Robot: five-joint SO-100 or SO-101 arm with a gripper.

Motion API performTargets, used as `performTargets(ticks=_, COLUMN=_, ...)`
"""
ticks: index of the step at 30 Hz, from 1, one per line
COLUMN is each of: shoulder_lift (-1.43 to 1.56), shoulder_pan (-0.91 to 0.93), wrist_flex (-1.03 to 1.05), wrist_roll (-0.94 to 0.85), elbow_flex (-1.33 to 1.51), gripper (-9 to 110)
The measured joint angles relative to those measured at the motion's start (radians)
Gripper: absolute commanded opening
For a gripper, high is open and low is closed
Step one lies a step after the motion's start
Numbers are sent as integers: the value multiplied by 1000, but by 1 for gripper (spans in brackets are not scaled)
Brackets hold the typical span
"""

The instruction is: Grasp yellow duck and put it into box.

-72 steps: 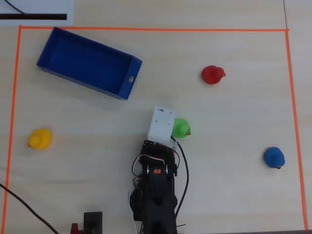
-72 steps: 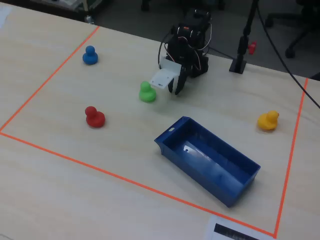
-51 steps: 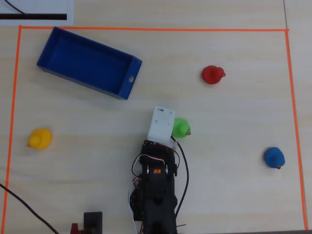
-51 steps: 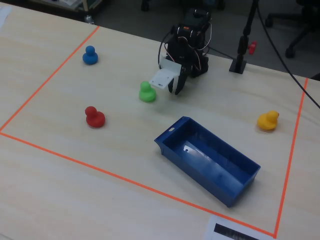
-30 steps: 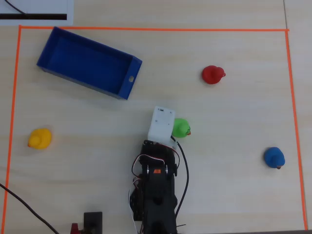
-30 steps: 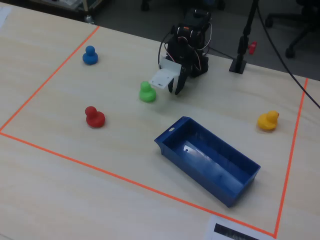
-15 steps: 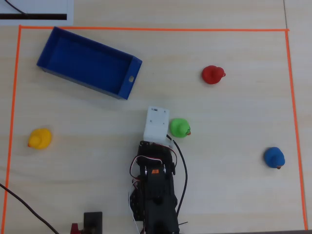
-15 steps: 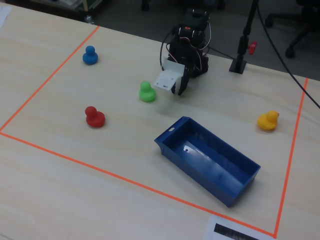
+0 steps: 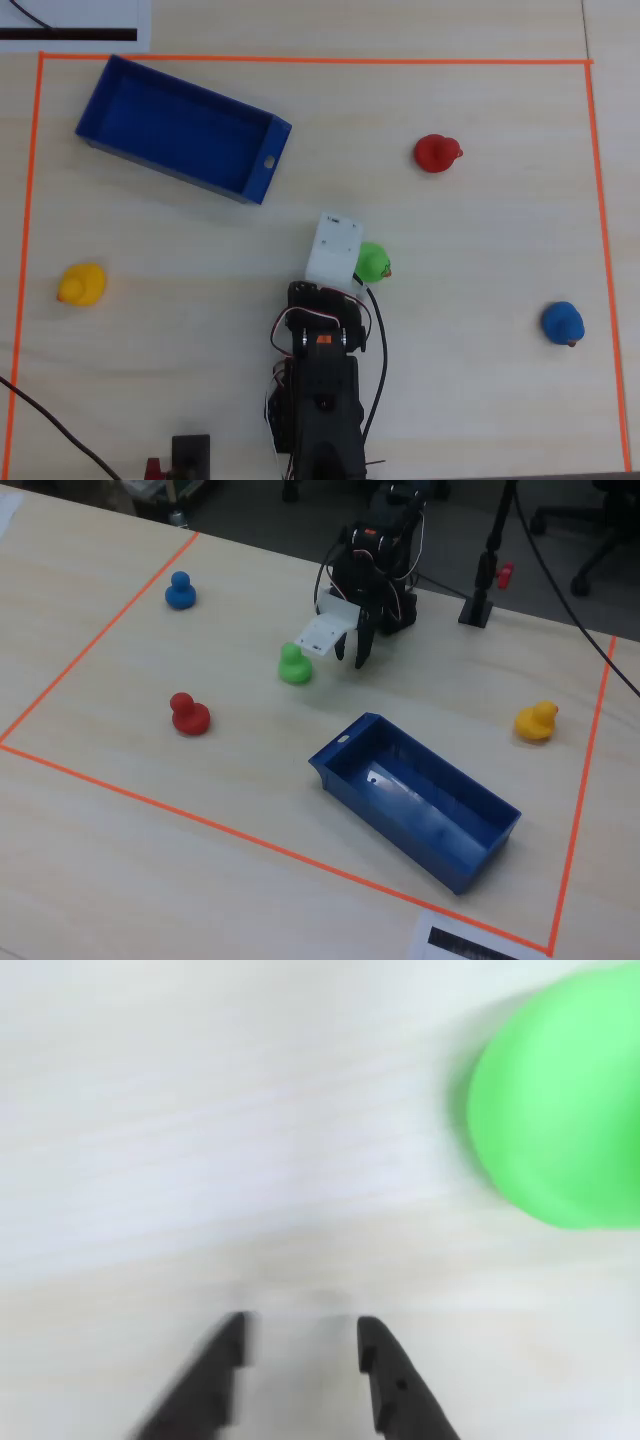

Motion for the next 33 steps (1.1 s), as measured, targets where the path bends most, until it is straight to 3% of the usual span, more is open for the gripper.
performTargets(ticks=5, shoulder_lift=-345, shoulder_pan=-115, wrist_flex=141, wrist_roll=152, elbow_flex=-391, gripper=34)
performTargets(ticks=11, shoulder_lift=-640, shoulder_pan=-433, wrist_flex=318, wrist_roll=433, elbow_flex=-813, gripper=40)
performTargets(ticks=20, shoulder_lift=-1062, shoulder_pan=-893, wrist_flex=169, wrist_roll=761, elbow_flex=-1009, gripper=43)
performTargets(ticks=29, shoulder_lift=-1457, shoulder_pan=-1009, wrist_flex=58, wrist_roll=871, elbow_flex=-1287, gripper=44)
performTargets(ticks=33, shoulder_lift=-1497, shoulder_pan=-1017, wrist_flex=58, wrist_roll=899, elbow_flex=-1401, gripper=44)
